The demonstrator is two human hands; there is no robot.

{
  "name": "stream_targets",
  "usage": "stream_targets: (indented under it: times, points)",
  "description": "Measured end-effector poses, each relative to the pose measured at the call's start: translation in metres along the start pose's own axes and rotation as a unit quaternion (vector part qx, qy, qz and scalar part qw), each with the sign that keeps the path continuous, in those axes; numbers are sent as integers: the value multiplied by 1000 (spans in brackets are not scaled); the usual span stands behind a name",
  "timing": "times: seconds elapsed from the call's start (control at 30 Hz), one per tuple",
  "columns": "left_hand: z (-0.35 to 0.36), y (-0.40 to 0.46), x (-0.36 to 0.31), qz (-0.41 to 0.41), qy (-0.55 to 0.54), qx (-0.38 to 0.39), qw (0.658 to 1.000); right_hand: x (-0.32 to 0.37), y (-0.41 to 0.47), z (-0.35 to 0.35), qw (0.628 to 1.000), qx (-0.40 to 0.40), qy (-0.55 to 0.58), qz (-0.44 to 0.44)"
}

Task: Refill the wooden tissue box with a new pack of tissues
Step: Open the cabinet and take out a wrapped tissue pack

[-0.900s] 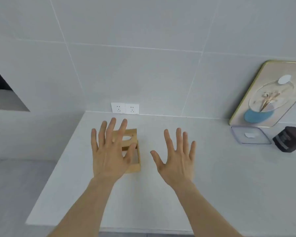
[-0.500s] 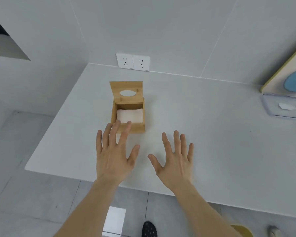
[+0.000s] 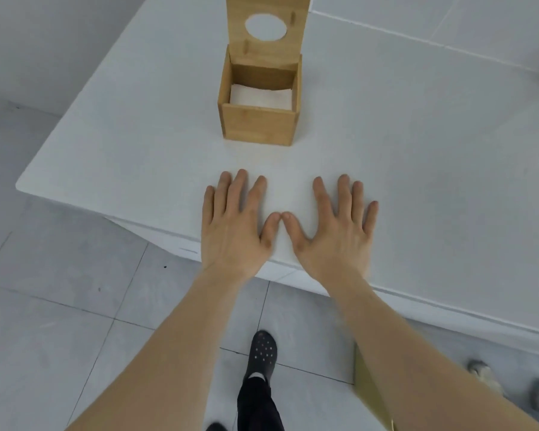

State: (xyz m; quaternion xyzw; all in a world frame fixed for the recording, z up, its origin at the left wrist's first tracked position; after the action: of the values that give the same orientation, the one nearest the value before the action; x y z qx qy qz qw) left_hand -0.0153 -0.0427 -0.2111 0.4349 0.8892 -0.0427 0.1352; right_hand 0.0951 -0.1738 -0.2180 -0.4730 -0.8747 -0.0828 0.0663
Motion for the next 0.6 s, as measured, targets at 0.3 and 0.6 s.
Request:
stream_targets:
  times: [0.3,0.6]
  points:
    - [-2,-97,-18,78,-49,-126,988,-1,-2,0,1000,-13,-2,-1]
    - [71,-112,-43,101,-17,50,994,-1,-1,2,1000,-15,-4,-6]
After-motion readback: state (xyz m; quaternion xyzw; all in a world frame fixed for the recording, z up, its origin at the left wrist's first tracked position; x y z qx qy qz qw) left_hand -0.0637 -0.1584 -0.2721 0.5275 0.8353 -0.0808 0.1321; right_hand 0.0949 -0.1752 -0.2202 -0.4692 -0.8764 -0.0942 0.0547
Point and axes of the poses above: each hand's wrist, its own y-axis towards the middle knuckle, its own z-axis out of the palm, x = y × z, the point moved 9 cm from there along y, towards the middle knuckle, and after that the axes turned 2 degrees about y, right-handed, at the moved point
